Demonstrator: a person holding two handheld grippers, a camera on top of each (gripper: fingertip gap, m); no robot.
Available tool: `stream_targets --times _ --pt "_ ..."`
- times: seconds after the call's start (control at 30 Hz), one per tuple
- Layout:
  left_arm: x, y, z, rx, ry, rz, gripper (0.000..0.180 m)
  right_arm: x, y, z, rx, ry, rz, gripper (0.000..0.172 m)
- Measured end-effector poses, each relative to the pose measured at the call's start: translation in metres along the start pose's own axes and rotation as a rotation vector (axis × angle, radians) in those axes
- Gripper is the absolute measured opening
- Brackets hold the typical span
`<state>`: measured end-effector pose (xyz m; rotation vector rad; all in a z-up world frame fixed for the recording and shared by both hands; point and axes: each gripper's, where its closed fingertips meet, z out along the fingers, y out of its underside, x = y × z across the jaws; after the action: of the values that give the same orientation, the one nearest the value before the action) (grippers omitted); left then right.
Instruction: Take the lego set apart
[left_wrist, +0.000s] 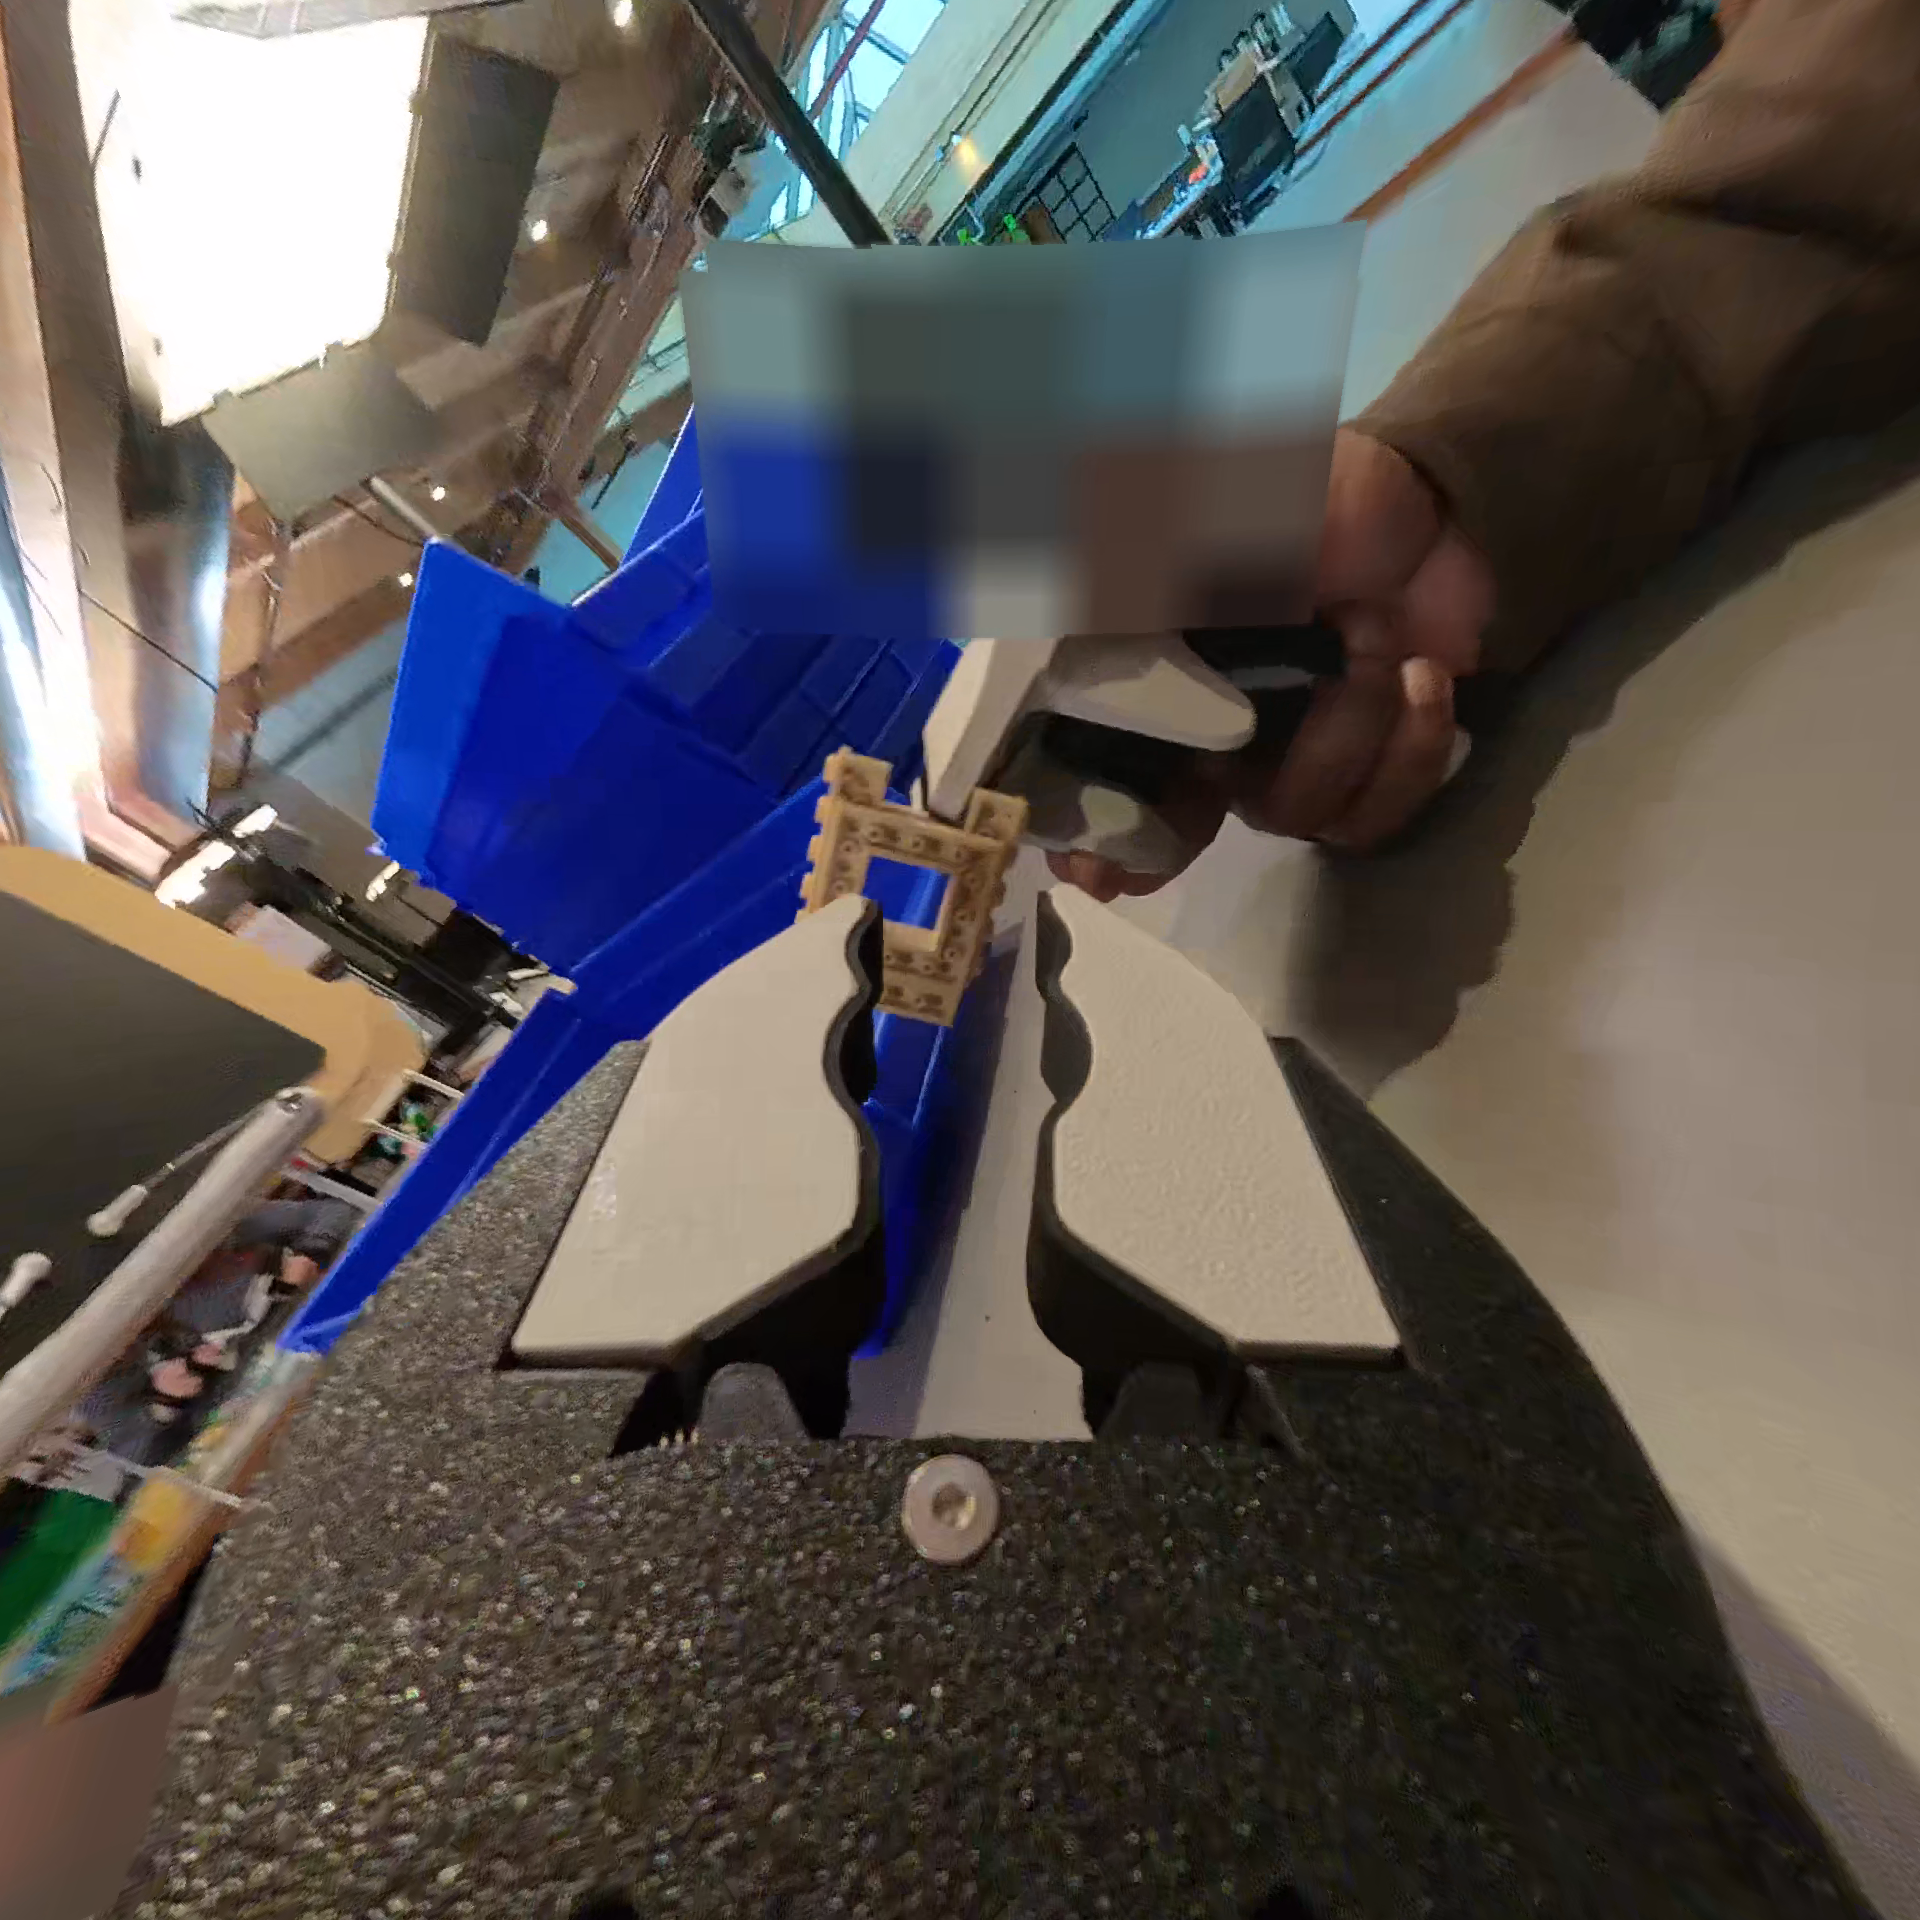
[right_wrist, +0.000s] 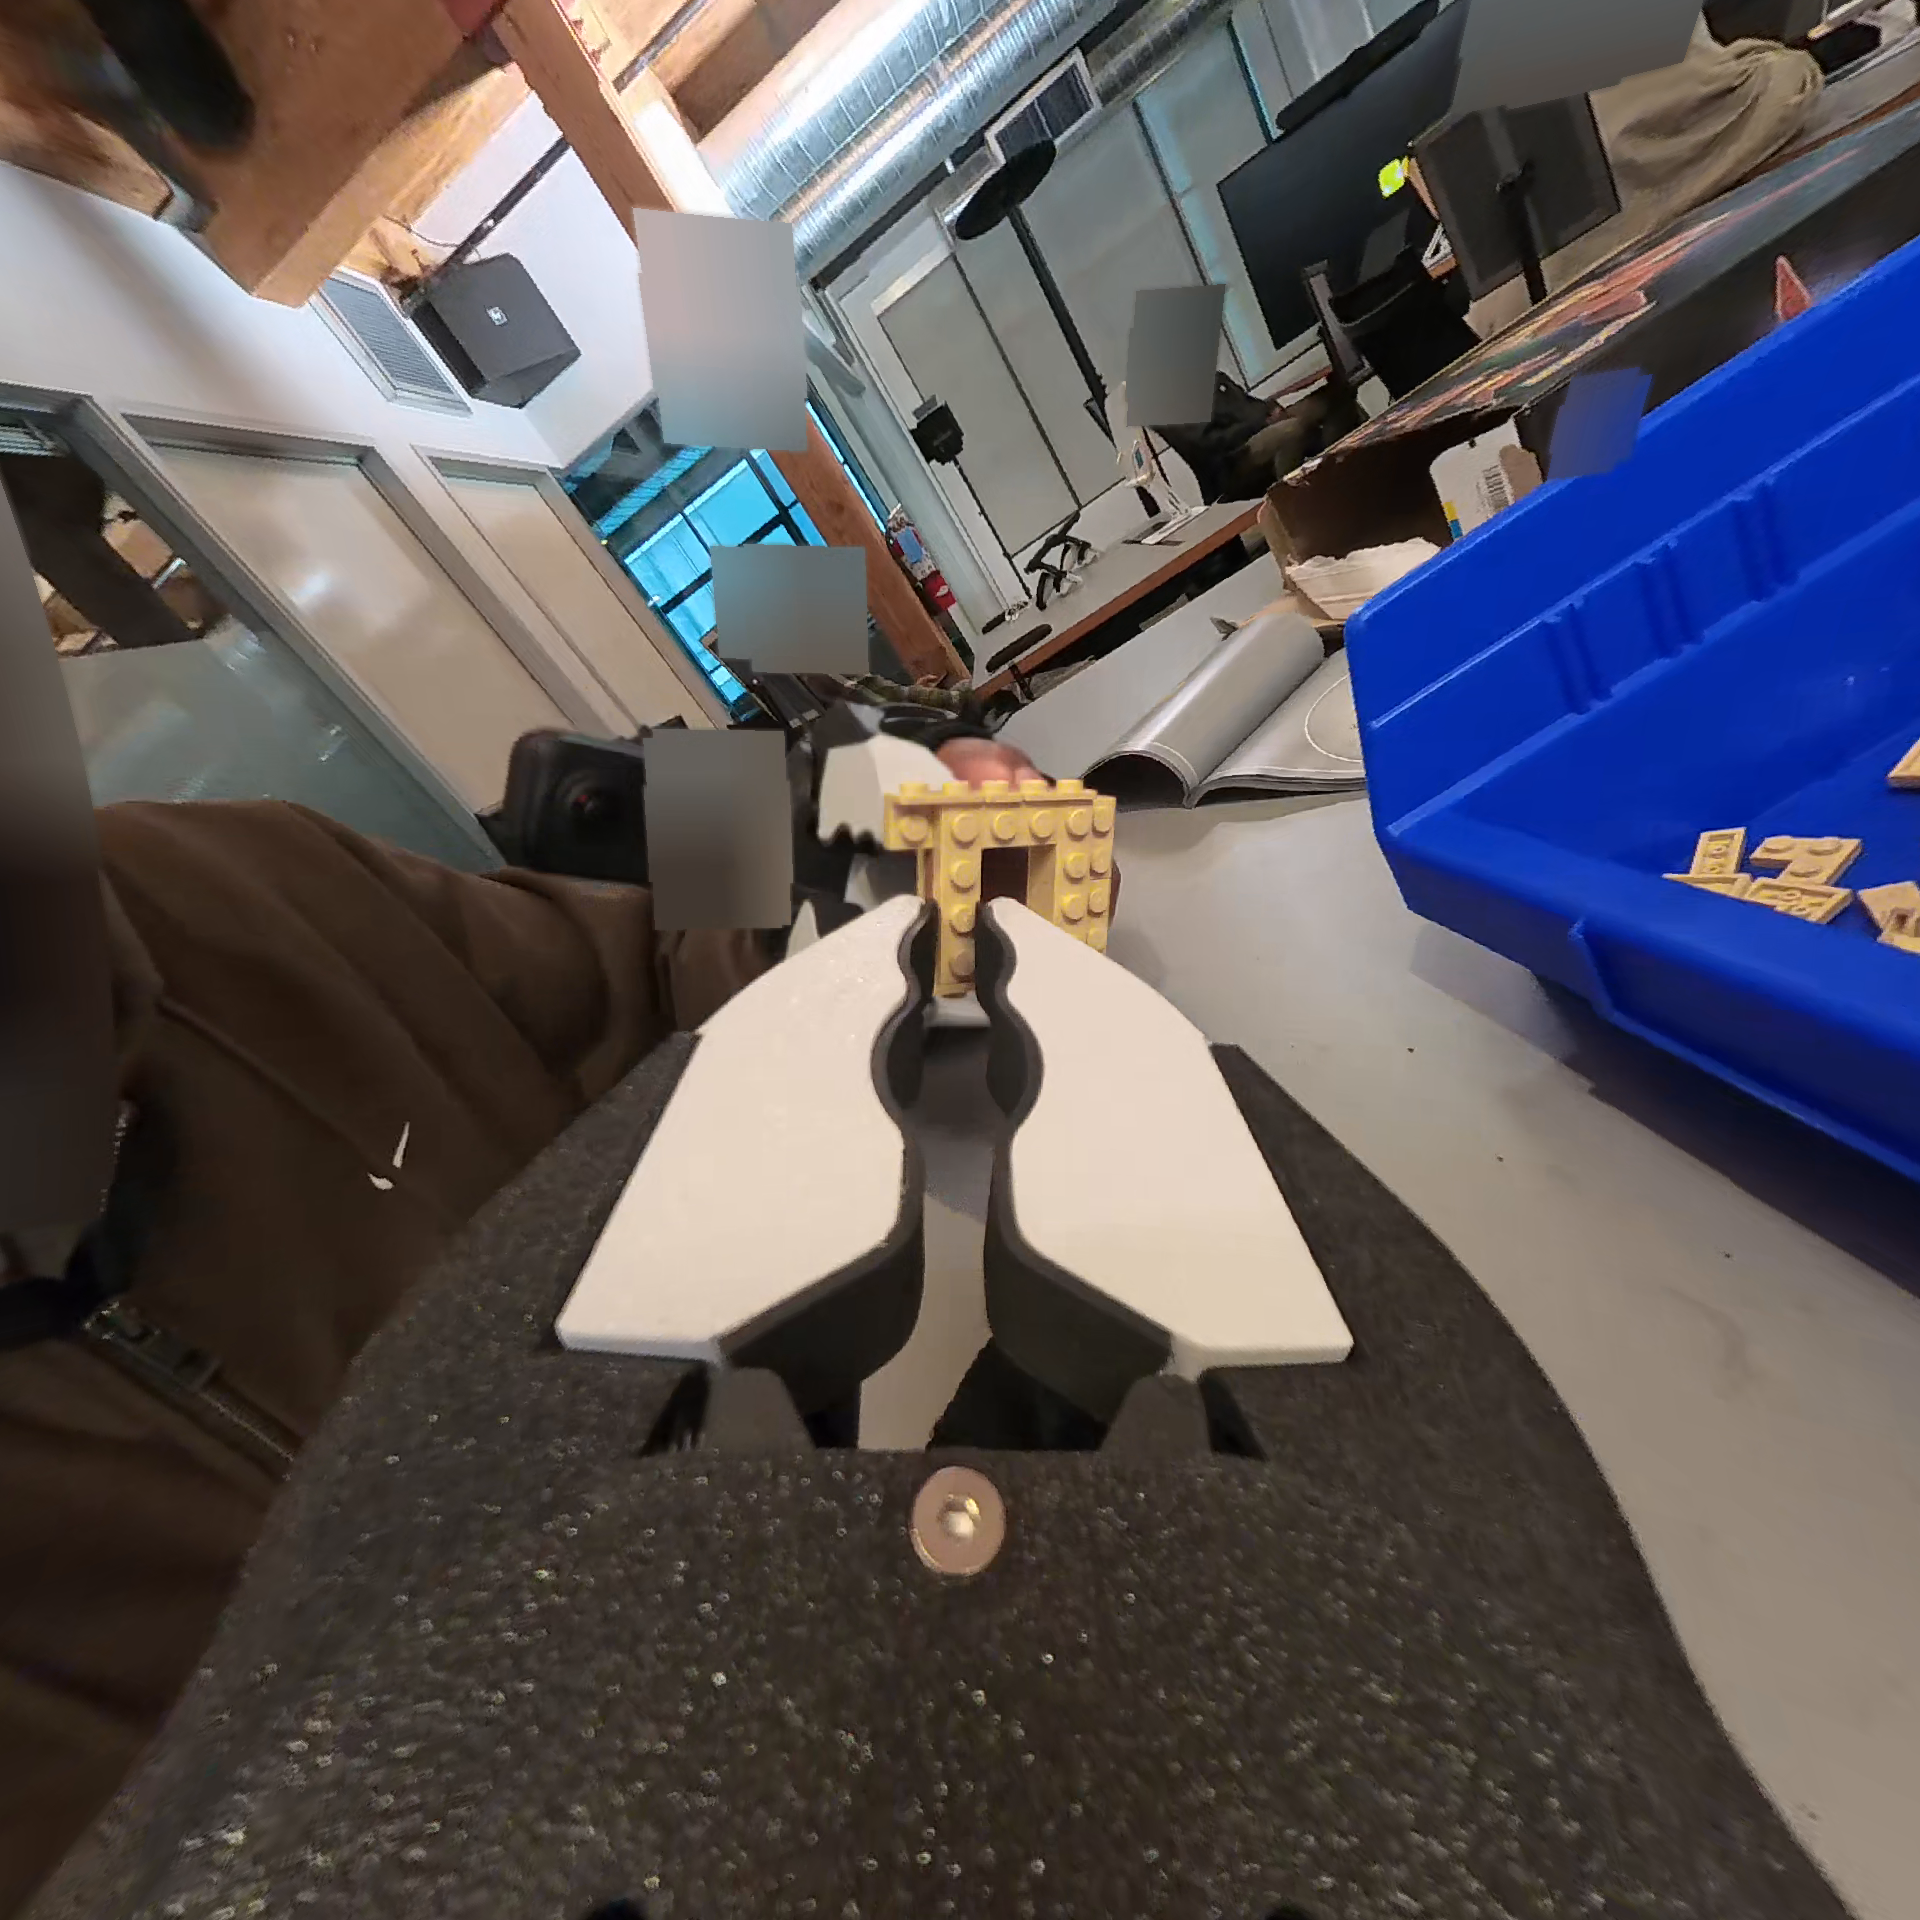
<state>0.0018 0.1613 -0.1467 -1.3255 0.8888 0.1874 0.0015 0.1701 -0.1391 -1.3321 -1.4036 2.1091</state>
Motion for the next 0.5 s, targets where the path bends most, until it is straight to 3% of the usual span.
stream_targets --times 0.27,0.37,0.5 --pt "0.003 0.009 0.005 -0.063 -0.036 0.128 0.023 -0.004 0.005 0.007 -0.005 -0.026 0.039 0.006" --pt "0.006 0.009 0.005 -0.062 -0.036 0.174 0.011 -0.008 0.008 0.011 -0.018 -0.039 0.040 0.006" --pt "0.009 0.004 0.003 -0.029 0.000 0.133 0.011 -0.013 0.009 0.012 -0.027 -0.075 0.066 0.008"
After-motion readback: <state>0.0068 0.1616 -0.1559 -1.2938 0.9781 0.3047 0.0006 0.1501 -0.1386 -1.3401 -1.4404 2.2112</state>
